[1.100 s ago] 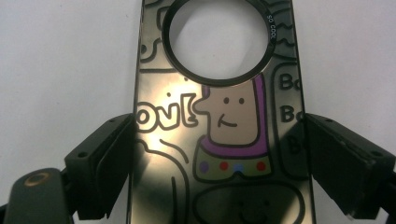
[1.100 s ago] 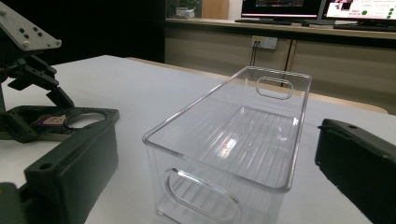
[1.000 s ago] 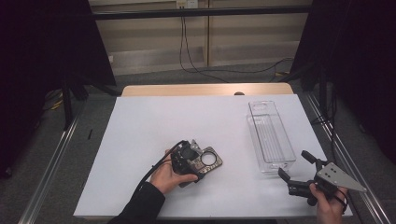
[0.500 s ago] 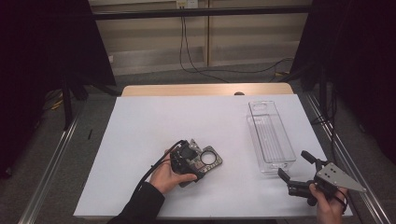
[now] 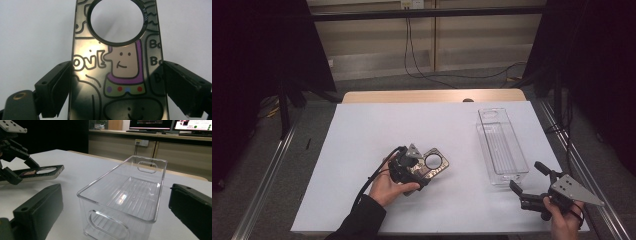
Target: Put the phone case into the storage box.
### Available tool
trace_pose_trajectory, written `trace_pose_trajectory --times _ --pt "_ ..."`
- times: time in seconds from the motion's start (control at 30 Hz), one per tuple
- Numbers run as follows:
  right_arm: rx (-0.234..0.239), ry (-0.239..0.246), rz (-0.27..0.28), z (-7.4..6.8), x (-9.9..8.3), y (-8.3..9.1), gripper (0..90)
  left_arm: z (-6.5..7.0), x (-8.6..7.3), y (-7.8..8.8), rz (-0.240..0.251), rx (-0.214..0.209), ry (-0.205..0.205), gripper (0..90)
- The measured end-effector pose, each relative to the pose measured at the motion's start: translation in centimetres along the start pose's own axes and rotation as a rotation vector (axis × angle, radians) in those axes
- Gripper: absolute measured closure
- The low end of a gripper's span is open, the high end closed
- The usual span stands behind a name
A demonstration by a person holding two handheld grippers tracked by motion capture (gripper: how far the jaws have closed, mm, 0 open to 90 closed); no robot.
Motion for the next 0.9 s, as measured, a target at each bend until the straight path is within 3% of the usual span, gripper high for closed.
trace_pose_trajectory --times 0.2,0.3,0.67,0.9 --pt "0.001 -0.001 0.001 0.0 0.0 0.0 0.0 -0.4 0.2 0.6 0.069 0.057 0.013 12.5" --pt "0.000 -0.001 0.001 0.0 0.0 0.0 0.0 -0.5 0.1 0.8 0.070 0.036 0.014 12.5" --pt "0.000 -0.001 0.001 0.0 0.0 0.0 0.0 -0.3 1.0 2.3 0.162 0.094 -0.002 12.5" --pt "0.002 0.002 0.002 -0.1 0.0 0.1 0.0 -0.2 1.2 3.3 0.196 0.097 -0.008 12.6"
Point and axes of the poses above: each handheld gripper's, and its own axes: y roughly backward along the jaws, x roughly out of its top, z roughly to its right, the point moved 6 cm from there along -y, roughly forward along the jaws, and after that the axes turned 12 degrees about -y, right-handed, at the moved point
